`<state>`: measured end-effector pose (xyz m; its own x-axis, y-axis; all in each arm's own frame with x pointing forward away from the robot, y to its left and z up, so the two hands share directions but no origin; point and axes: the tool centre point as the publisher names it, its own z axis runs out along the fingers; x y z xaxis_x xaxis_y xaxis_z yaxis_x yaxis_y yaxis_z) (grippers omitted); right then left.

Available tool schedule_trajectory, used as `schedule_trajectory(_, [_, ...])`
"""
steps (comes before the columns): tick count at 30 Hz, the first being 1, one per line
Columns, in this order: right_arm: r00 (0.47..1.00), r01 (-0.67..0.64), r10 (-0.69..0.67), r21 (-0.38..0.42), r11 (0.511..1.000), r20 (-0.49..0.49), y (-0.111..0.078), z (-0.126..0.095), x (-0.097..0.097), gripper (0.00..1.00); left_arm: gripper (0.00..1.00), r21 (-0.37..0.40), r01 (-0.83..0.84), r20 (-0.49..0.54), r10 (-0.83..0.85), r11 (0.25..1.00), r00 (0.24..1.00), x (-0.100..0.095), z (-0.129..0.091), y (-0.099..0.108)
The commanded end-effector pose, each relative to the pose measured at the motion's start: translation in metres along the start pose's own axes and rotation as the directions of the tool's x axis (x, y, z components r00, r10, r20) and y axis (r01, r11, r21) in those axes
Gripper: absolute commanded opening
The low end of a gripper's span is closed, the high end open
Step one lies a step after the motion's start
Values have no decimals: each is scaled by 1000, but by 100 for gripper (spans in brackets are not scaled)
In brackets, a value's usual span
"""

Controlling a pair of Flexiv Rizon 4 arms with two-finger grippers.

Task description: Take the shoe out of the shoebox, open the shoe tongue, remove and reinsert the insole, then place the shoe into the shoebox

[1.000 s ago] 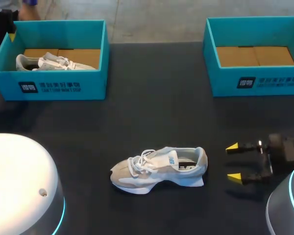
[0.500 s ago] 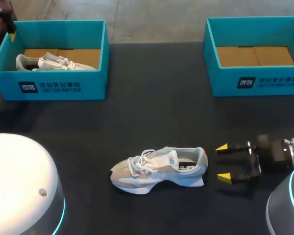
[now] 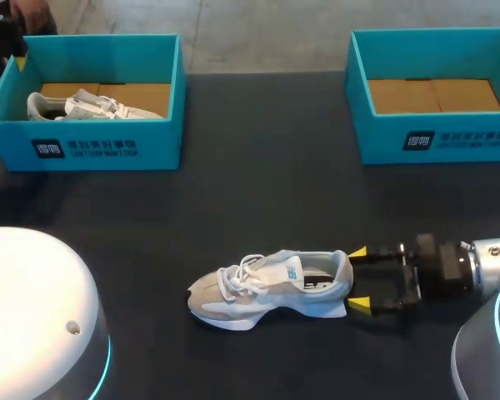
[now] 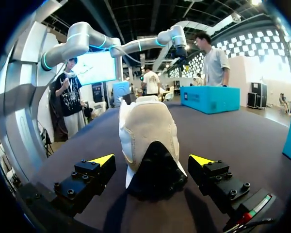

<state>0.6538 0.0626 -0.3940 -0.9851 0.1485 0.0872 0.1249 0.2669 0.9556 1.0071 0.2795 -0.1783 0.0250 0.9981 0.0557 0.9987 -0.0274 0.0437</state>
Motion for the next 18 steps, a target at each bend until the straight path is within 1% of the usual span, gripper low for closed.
schedule_trajectory(1, [1000,8,-8,-7,1000,17,0,9,3,100,100,-2,-1,-1,1,1000,1000,0,0,-1])
schedule_trajectory(9, [999,30,-30,-13,999,14,4,19,6,100,100,-2,-1,-1,1,1000,1000,0,0,-1])
schedule_trajectory(18, [999,41,-41,-19,999,6,3,26,4,100,100,-2,-1,-1,1,1000,1000,0,0,-1])
